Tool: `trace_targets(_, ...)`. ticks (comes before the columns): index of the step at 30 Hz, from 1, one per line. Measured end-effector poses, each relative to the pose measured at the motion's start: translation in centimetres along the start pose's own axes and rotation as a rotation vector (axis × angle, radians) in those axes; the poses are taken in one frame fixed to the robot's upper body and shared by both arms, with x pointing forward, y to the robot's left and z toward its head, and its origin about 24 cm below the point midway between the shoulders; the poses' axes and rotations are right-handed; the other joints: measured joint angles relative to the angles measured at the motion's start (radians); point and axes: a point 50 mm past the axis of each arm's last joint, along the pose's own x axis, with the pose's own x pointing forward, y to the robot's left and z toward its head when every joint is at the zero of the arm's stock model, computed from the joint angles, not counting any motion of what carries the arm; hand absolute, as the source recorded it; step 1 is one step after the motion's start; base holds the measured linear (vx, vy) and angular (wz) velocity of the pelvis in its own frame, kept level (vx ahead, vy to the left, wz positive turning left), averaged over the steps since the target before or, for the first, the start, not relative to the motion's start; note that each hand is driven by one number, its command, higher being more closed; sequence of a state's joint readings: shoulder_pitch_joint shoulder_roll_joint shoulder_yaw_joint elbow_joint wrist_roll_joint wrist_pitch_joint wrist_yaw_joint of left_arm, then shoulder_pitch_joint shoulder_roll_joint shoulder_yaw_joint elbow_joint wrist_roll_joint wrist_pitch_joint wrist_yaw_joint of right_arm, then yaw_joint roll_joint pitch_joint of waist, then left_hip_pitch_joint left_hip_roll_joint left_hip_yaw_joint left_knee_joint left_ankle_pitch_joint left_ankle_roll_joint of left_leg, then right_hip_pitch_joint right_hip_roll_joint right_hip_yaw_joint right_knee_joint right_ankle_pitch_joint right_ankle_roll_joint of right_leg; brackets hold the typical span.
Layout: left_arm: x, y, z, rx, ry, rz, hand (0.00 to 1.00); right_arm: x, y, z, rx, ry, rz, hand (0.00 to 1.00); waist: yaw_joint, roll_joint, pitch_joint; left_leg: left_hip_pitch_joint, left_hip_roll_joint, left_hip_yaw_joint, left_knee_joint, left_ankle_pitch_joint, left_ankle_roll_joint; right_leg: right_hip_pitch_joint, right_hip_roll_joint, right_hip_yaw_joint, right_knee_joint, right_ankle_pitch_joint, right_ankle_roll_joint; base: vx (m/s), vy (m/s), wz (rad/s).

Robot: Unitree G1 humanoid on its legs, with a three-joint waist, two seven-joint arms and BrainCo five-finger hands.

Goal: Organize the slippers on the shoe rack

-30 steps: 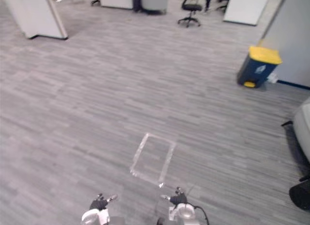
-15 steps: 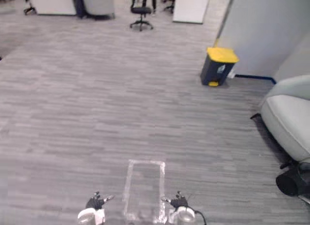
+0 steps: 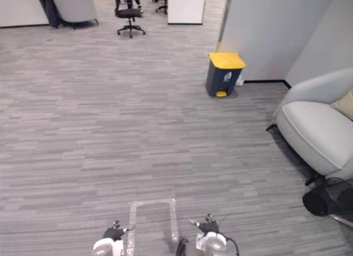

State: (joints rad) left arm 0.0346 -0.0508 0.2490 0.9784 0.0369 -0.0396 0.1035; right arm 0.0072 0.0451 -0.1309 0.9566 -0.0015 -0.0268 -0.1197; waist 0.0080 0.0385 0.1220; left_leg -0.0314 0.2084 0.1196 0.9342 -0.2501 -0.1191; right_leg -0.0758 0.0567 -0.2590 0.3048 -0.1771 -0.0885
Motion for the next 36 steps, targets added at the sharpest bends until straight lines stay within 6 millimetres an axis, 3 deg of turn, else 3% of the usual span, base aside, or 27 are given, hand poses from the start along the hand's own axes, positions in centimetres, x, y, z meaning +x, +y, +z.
trace_targets(2, -0.1, -0.1, -0.1, -0.003, 0.000, -0.001, 0.00, 0.1, 0.2, 0.2, -0.012, -0.004, 0.009, 0.00, 0.001, 0.001, 0.004, -0.036, 0.027, 0.010, 0.035, -0.020, 0.019, 0.044, 0.026, 0.057, -0.013, -0.011, -0.001, 0.36, -0.074, -1.17)
trace_targets(4, 0.0, -0.1, 0.1, -0.005, -0.008, -0.001, 0.00, 0.0, 0.1, 0.1, -0.014, 0.000, 0.006, 0.00, -0.004, -0.011, 0.005, -0.058, 0.022, 0.014, -0.059, -0.059, 0.037, 0.098, 0.033, 0.129, -0.049, -0.016, 0.006, 0.30, -0.003, -0.95)
trace_targets(6, -0.1, -0.1, 0.2, -0.011, -0.014, 0.002, 0.00, 0.0, 0.1, -0.2, -0.014, 0.010, 0.003, 0.00, 0.000, -0.018, -0.003, -0.074, -0.005, -0.030, -0.311, -0.084, 0.041, 0.118, 0.028, 0.227, -0.068, -0.024, 0.027, 0.27, 0.116, -1.14)
trace_targets(7, -0.1, -0.1, 0.2, -0.015, -0.017, 0.003, 0.00, 0.0, 0.1, -0.2, -0.014, 0.012, 0.002, 0.00, 0.000, -0.018, -0.003, -0.080, -0.023, -0.061, -0.363, -0.083, 0.041, 0.122, 0.025, 0.249, -0.067, -0.027, 0.031, 0.32, 0.206, -1.23)
trace_targets(9, 0.0, -0.1, 0.4, -0.016, -0.026, 0.011, 0.00, 0.0, 0.0, -0.4, -0.018, 0.021, -0.002, 0.00, 0.005, -0.029, -0.004, -0.096, -0.143, -0.318, -0.521, -0.067, 0.043, 0.129, -0.007, 0.374, -0.059, -0.039, 0.057, 0.34, 0.287, -1.39)
trace_targets(10, -0.1, -0.1, 0.4, -0.017, -0.029, 0.012, 0.00, 0.0, -0.1, -0.5, -0.019, 0.024, -0.003, 0.00, 0.007, -0.029, -0.005, -0.094, -0.163, -0.363, -0.543, -0.057, 0.046, 0.128, -0.011, 0.400, -0.054, -0.045, 0.067, 0.36, 0.395, -1.73)
trace_targets(11, -0.2, -0.2, -0.1, -0.017, -0.014, 0.015, 0.00, -0.1, -0.3, -0.9, -0.024, 0.035, -0.008, 0.00, 0.014, -0.012, -0.013, -0.081, -0.157, -0.387, -0.590, 0.038, 0.007, 0.111, -0.006, 0.471, -0.018, -0.065, 0.101, 0.36, 0.434, -1.91)
trace_targets(12, -0.1, 0.3, 0.0, -0.010, -0.015, 0.030, 0.00, -0.2, 0.0, -1.2, -0.028, 0.049, 0.000, 0.00, 0.032, -0.015, -0.023, -0.066, -0.153, -0.290, -0.578, 0.043, 0.007, 0.107, -0.025, 0.521, 0.015, -0.080, 0.123, 0.34, 0.441, -1.92)
trace_targets(15, 0.0, 1.0, 0.0, 0.013, -0.013, 0.042, 0.00, -0.5, 1.1, -2.1, -0.039, 0.072, 0.041, 0.00, 0.028, -0.072, -0.051, -0.020, -0.168, -0.158, -0.572, 0.009, 0.063, 0.092, -0.075, 0.521, 0.022, -0.067, 0.150, 0.21, 0.342, -1.23)
trace_targets(19, 0.1, 0.8, 0.1, 0.043, -0.009, 0.029, 0.00, -0.5, 1.1, -2.0, -0.041, 0.068, 0.046, 0.00, 0.032, -0.071, -0.047, 0.034, -0.163, -0.011, -0.594, -0.009, 0.094, 0.036, -0.102, 0.452, 0.074, -0.038, 0.175, 0.08, 0.194, -1.04)
trace_targets(22, 0.1, 0.7, -0.1, 0.056, -0.002, 0.023, 0.00, -0.5, 1.1, -1.9, -0.051, 0.064, 0.050, 0.00, 0.031, -0.066, -0.046, 0.078, -0.153, 0.092, -0.636, -0.012, 0.100, 0.027, -0.169, 0.174, 0.079, -0.046, 0.146, -0.02, 0.047, -0.92)
trace_targets(24, 0.1, 0.6, -0.5, 0.073, 0.015, 0.013, 0.00, -0.5, 1.0, -1.9, -0.079, 0.061, 0.050, 0.00, 0.027, -0.058, -0.046, 0.110, -0.142, 0.126, -0.658, -0.012, 0.099, 0.041, -0.177, 0.052, 0.023, -0.042, 0.126, 0.02, -0.077, -0.78)
trace_targets(32, 0.0, -0.2, -1.1, 0.138, 0.036, -0.044, 0.00, 0.1, -3.0, -1.9, -0.101, 0.089, -0.046, 0.00, 0.011, -0.014, -0.036, 0.119, -0.133, 0.022, -0.704, 0.030, 0.067, 0.081, -0.116, 0.070, -0.101, 0.025, 0.103, 0.00, -0.069, -0.08)
trace_targets(34, 0.0, -0.1, -1.0, 0.125, 0.034, -0.036, 0.00, 0.1, -3.1, -1.9, -0.099, 0.092, -0.051, 0.00, 0.011, -0.017, -0.026, 0.107, -0.127, 0.029, -0.658, 0.029, 0.065, 0.084, -0.114, 0.087, -0.105, 0.025, 0.102, -0.03, -0.019, -0.30)
trace_targets(36, 0.2, 1.1, -0.4, 0.076, 0.014, 0.008, 0.00, 0.1, -3.3, -1.8, -0.092, 0.085, -0.056, 0.00, 0.035, -0.027, 0.006, 0.024, -0.102, 0.024, -0.421, 0.025, 0.059, 0.083, -0.098, 0.171, -0.103, 0.024, 0.096, -0.08, -0.006, -0.90)
